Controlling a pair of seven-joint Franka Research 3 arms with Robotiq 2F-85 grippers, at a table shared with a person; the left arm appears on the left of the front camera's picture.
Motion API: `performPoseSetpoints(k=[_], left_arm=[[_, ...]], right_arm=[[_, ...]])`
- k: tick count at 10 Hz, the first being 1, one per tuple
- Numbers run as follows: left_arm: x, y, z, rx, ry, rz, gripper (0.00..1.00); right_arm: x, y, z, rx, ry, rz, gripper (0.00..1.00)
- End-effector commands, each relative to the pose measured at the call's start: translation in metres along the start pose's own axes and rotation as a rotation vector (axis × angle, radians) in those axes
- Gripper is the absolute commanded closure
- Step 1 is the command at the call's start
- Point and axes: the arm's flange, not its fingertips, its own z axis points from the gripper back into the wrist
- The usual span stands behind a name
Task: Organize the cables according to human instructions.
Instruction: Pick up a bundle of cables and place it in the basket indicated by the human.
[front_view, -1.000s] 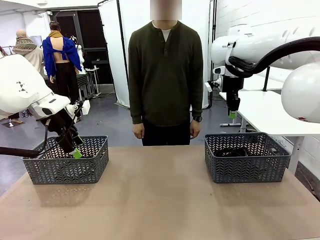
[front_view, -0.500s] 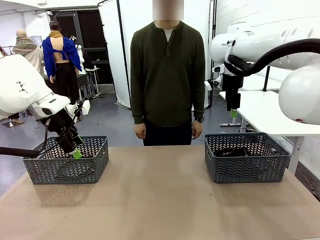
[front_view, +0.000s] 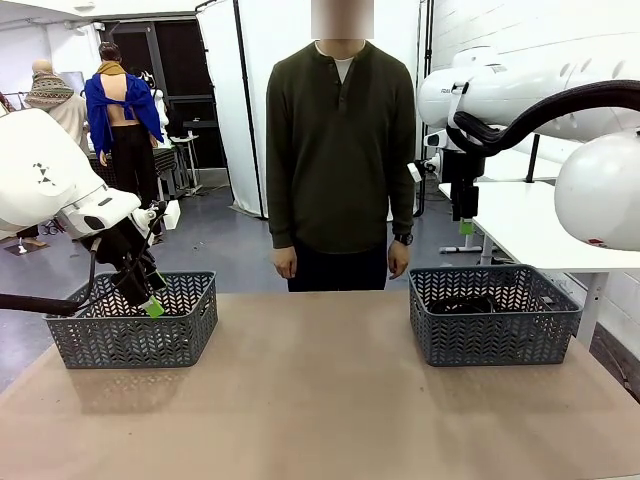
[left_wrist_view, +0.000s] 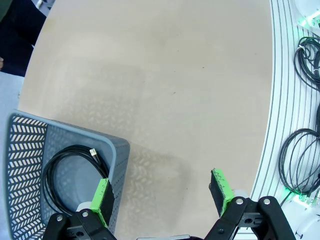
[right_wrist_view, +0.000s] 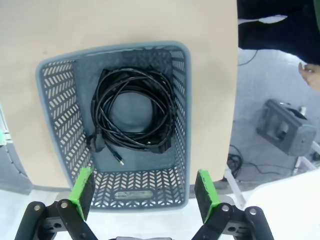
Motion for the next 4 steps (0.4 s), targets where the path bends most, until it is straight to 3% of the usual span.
performPoseSetpoints(k=[1, 4], left_arm=[[0.0006, -0.0004, 0.0012, 0.003, 0.000, 0.001, 0.00], [0.0006, -0.0004, 0.0012, 0.003, 0.000, 0.001, 0.00]], right_arm=[[0.0000, 0.0006, 0.0002, 0.004, 0.000, 0.022, 0.00], [0.0000, 0.0006, 0.0002, 0.004, 0.000, 0.022, 0.00]])
